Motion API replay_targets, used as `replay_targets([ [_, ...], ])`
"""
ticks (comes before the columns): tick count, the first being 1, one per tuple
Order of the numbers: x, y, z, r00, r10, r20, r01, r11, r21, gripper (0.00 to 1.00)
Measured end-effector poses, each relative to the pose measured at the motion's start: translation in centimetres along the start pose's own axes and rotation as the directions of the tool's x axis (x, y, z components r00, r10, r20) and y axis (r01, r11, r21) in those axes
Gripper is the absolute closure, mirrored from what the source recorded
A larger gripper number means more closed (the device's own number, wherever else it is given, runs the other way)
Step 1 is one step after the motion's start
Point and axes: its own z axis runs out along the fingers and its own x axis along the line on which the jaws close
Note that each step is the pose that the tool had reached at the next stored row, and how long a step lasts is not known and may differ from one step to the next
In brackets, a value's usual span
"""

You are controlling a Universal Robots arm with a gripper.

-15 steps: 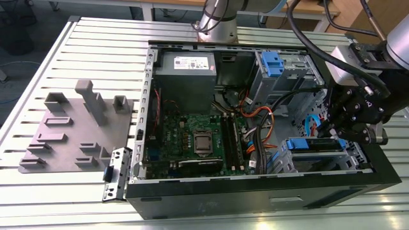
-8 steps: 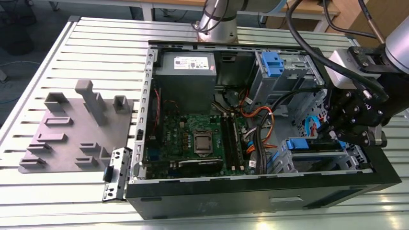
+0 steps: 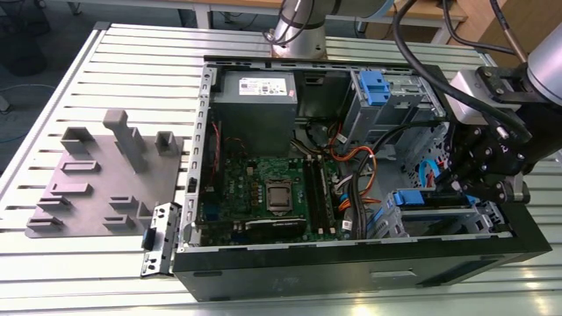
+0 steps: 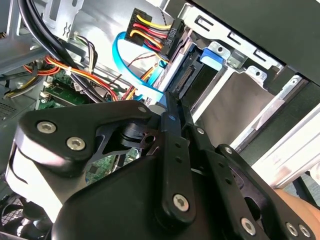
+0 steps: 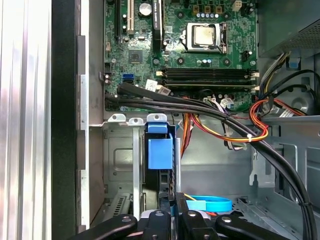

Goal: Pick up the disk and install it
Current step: 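Insert the first disk wire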

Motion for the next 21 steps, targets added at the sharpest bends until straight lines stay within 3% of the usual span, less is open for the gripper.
replay_targets([
  [21, 0.14, 0.0, 0.47, 1.0, 0.0, 0.0, 0.0, 1.0, -0.0001, 0.84],
])
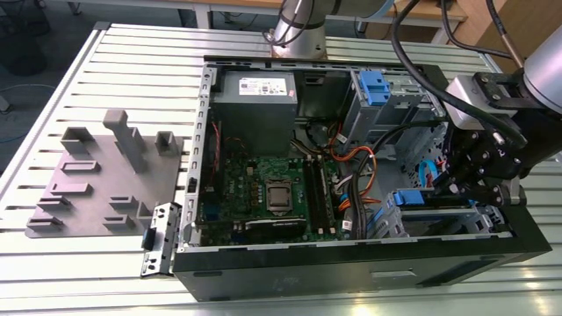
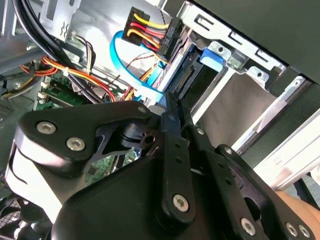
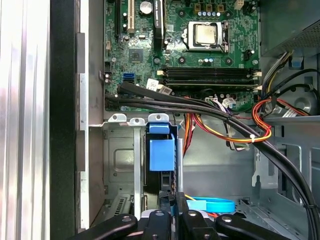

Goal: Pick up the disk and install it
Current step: 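Insert the first disk wire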

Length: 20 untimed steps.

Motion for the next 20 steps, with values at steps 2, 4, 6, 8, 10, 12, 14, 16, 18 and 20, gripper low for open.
replay_targets([
  [2, 0.0, 0.0, -0.01, 1.0, 0.0, -0.0003, 0.0, 1.0, 0.0, 0.84],
  [4, -0.01, 0.0, 0.04, 1.0, 0.0, -0.0002, 0.0, 1.0, 0.0, 0.84],
  [6, 0.01, 0.0, 0.21, 1.0, 0.0, -0.0001, 0.0, 1.0, 0.0, 0.84],
  [8, 0.01, 0.0, 0.23, 1.0, 0.0, -0.0005, 0.0, 1.0, 0.0, 0.84],
  [10, 0.01, -0.01, 0.24, 1.0, 0.0, -0.0005, 0.0, 1.0, 0.0, 0.84],
  [12, 0.02, -0.01, 0.37, 1.0, 0.0, -0.0002, 0.0, 1.0, 0.0, 0.84],
  [14, 0.02, -0.01, 0.39, 1.0, 0.0, -0.0005, 0.0, 1.0, 0.0, 0.84],
  [16, 0.02, -0.01, 0.5, 1.0, 0.0, -0.0004, 0.0, 1.0, 0.0, 0.84],
  [18, 0.02, -0.01, 0.5, 1.0, 0.0, -0.0004, 0.0, 1.0, 0.0, 0.84],
  [20, 0.02, -0.01, 0.51, 1.0, 0.0, -0.0004, 0.0, 1.0, 0.0, 0.84],
])
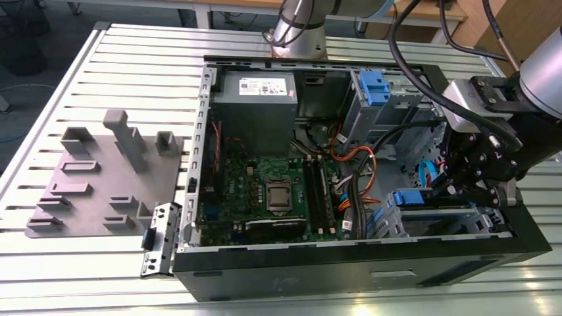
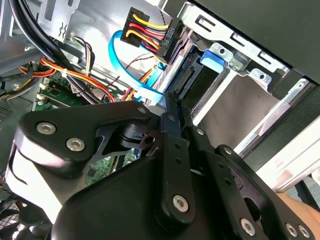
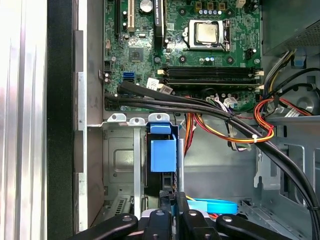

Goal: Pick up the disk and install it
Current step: 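Insert the first disk wire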

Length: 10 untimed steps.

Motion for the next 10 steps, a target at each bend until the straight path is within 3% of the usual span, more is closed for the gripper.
replay_targets([
  [3, 0.0, -0.01, 0.08, 1.0, 0.0, 0.0014, 0.0, 1.0, 0.0002, 0.83],
  [4, 0.0, -0.01, 0.08, 1.0, 0.0, 0.0013, 0.0, 1.0, 0.0001, 0.77],
  [6, 0.0, 0.0, 0.02, 1.0, 0.0, 0.0001, 0.0, 1.0, 0.0, 0.77],
  [7, 0.0, 0.0, 0.02, 1.0, 0.0, 0.0, 0.0, 1.0, 0.0, 0.71],
  [10, 0.0, 0.0, 0.02, 1.0, 0.0, -0.0001, 0.0, 1.0, 0.0, 0.69],
])
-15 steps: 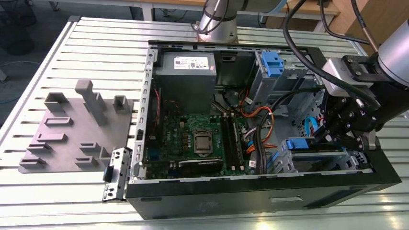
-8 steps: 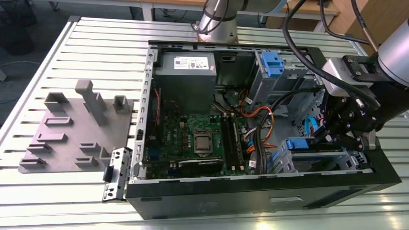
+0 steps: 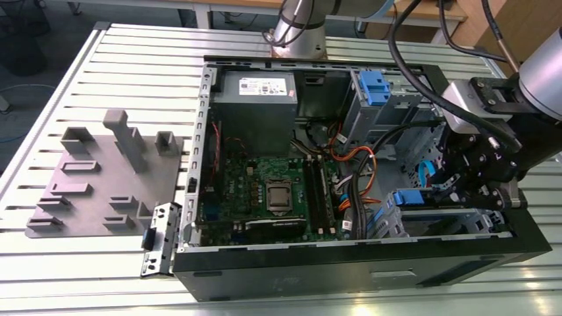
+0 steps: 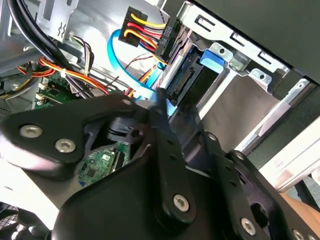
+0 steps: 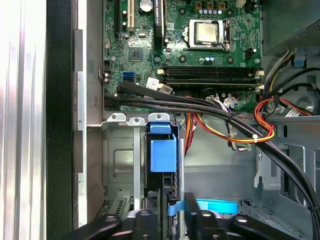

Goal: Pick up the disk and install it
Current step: 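Insert the first disk wire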

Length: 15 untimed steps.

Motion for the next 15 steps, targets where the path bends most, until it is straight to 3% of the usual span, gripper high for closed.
replay_targets([
  [2, 0.0, 0.0, 0.01, 1.0, 0.0, 0.0001, 0.0, 1.0, 0.0, 0.64],
  [5, 0.0, 0.0, -0.02, 1.0, 0.0, 0.0001, 0.0, 1.0, 0.0, 0.64],
  [12, -0.08, 0.03, -1.58, 1.0, 0.0, 0.0002, 0.0, 1.0, 0.0, 0.64],
  [15, -0.08, 0.04, -1.66, 1.0, 0.0, 0.0005, 0.0, 1.0, 0.0, 0.64],
])
